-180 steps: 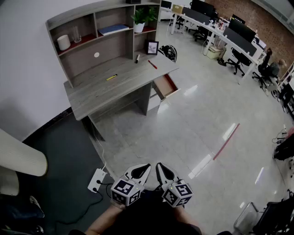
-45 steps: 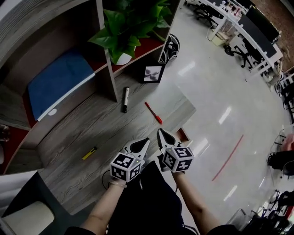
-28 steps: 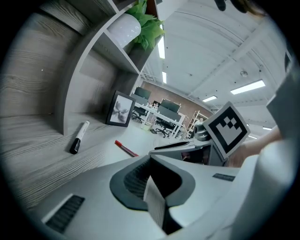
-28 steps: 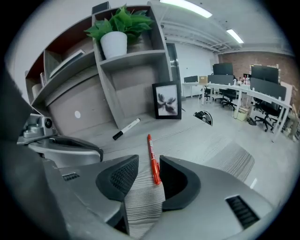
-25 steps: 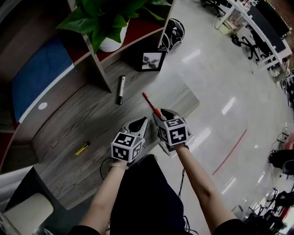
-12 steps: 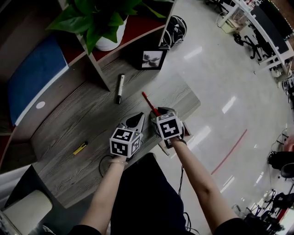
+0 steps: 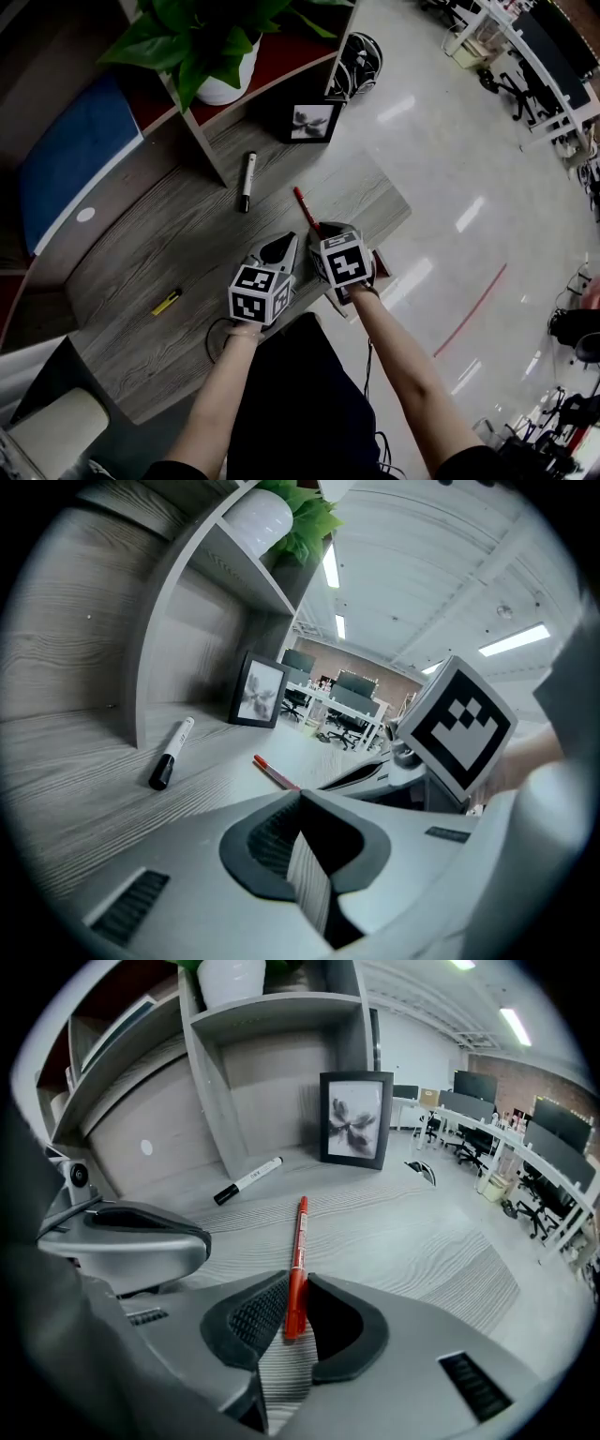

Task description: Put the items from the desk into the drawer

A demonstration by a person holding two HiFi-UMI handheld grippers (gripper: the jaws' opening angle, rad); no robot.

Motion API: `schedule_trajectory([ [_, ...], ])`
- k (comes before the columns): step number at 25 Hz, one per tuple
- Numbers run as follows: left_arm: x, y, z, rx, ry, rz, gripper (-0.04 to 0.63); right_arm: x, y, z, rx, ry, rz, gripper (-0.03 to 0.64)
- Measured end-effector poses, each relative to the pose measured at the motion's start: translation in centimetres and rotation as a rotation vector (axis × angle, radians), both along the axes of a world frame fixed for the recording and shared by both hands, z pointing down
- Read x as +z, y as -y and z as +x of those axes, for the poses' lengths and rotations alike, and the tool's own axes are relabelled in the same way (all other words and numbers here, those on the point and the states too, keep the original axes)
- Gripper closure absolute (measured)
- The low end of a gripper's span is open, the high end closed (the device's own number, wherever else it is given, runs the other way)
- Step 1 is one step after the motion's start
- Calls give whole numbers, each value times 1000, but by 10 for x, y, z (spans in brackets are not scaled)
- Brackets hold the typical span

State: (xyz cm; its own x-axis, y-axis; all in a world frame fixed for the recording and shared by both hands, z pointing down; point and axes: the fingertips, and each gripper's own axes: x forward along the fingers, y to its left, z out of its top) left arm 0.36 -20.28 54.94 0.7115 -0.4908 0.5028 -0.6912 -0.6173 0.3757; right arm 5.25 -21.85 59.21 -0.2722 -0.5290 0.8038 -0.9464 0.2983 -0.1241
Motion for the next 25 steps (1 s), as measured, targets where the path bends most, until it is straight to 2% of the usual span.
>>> schedule_trajectory([
  [10,-8,-10,1,28,3,5,583,-17,-7,4,38,34,36,551],
  [25,-20,-50,36,153,-5,20,583,-38,-41,31,144,48,78,551],
])
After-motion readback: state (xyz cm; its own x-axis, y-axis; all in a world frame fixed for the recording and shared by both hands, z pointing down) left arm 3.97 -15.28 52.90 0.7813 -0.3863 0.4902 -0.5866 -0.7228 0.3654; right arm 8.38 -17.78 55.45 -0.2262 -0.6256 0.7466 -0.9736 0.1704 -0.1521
